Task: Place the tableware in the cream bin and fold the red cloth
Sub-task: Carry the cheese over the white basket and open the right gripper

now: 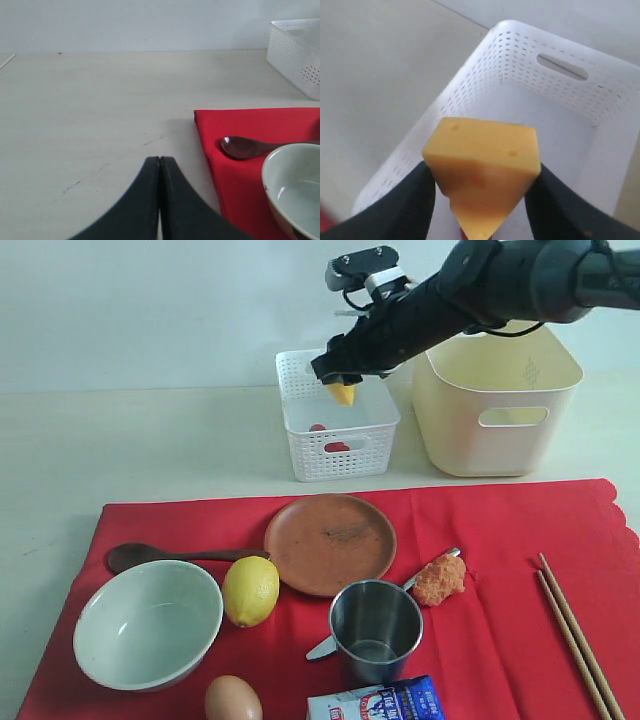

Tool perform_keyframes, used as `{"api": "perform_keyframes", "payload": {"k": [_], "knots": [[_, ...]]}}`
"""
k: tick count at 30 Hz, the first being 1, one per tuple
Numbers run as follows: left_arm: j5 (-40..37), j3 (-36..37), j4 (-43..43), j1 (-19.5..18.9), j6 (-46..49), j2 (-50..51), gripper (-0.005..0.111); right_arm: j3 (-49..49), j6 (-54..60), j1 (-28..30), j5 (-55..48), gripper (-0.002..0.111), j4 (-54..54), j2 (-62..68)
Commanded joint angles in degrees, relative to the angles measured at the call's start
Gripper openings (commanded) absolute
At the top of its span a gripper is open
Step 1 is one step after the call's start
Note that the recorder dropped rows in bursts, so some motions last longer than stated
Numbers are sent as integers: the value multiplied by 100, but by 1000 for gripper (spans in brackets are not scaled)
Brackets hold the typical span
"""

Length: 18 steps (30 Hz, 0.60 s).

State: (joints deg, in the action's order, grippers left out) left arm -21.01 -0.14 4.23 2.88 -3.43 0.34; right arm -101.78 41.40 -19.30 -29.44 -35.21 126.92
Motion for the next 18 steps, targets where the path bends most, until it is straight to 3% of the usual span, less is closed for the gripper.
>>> {"api": "perform_keyframes", "payload": {"k": [1, 5, 7, 12, 14, 18], "knots": [[45, 14, 8, -12, -4, -34, 0, -549, 90, -1, 77, 0, 174, 507], [45, 14, 8, -12, -4, -34, 0, -853, 90, -1, 57, 3, 453, 877], [45, 14, 8, -12, -4, -34, 0, -890, 58, -1, 72, 14, 749, 978], [45, 14, 8, -12, -4, -34, 0, -890, 46, -1, 30, 56, 877, 955], [45, 14, 8, -12, -4, -34, 0, -890, -34, -1, -40, 65, 877, 879], [45, 14, 8, -12, -4, -34, 0, -890, -416, -1, -365, 68, 928, 573]]}}
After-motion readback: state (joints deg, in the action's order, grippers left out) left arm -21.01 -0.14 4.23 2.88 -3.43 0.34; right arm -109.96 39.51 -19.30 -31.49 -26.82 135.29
